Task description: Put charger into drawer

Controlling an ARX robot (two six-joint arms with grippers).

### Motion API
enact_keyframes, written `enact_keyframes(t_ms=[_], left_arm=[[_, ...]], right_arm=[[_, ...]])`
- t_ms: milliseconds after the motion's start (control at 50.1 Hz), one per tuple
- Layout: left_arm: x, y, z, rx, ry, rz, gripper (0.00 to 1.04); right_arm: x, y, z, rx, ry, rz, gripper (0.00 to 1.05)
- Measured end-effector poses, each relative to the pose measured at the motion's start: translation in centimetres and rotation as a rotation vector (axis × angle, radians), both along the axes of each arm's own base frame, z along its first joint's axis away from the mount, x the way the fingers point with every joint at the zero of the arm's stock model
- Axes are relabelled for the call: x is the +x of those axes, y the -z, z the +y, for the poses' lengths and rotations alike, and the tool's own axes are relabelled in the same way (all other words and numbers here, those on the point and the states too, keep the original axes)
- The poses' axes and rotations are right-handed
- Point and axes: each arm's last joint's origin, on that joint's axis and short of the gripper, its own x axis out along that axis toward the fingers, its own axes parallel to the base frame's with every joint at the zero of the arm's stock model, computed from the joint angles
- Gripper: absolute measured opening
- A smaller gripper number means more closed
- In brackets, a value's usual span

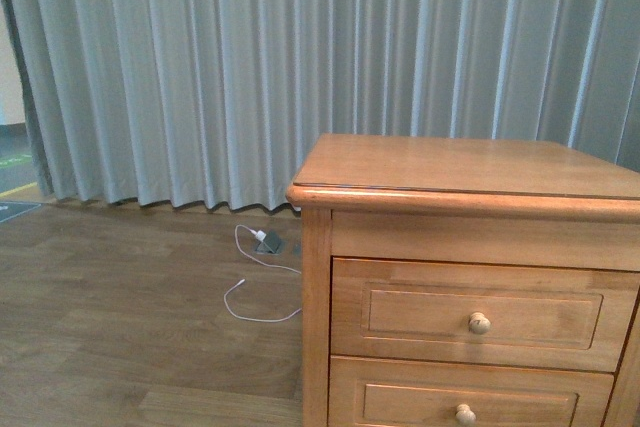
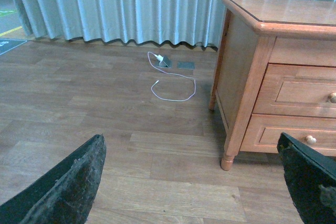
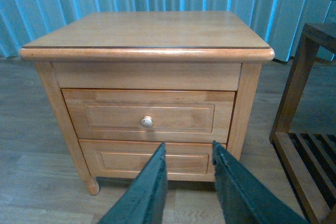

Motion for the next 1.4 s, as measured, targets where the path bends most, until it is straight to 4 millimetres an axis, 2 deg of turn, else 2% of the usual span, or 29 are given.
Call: enact_keyframes(t_ms=[160, 579, 659, 938, 1078, 1397], left_arm=[[0.0, 0.0, 0.0, 0.000, 0.000, 0.000, 0.99], [0.0, 0.0, 0.0, 0.000, 0.000, 0.000, 0.99], [0.0, 0.0, 0.0, 0.000, 0.000, 0.000, 0.99], [0.0, 0.0, 0.0, 0.000, 0.000, 0.000, 0.99], [0.0, 0.0, 0.0, 0.000, 0.000, 0.000, 0.99], [0.0, 0.0, 0.0, 0.000, 0.000, 0.000, 0.99]], right_arm=[[-0.7, 0.7, 0.0, -0.008, 0.000, -0.002, 0.01], [-1.9, 1.8, 0.0, -0.008, 0.000, -0.005, 0.02], [-2.1, 2.6, 0.0, -0.008, 0.000, -0.011, 0.02], [-2.9, 2.6, 0.0, -0.008, 0.000, -0.014, 0.02], [-3.8, 2.9, 0.0, -0.008, 0.000, -0.004, 0.02], [-3.9, 2.8, 0.0, -0.008, -0.001, -0.009, 0.02]])
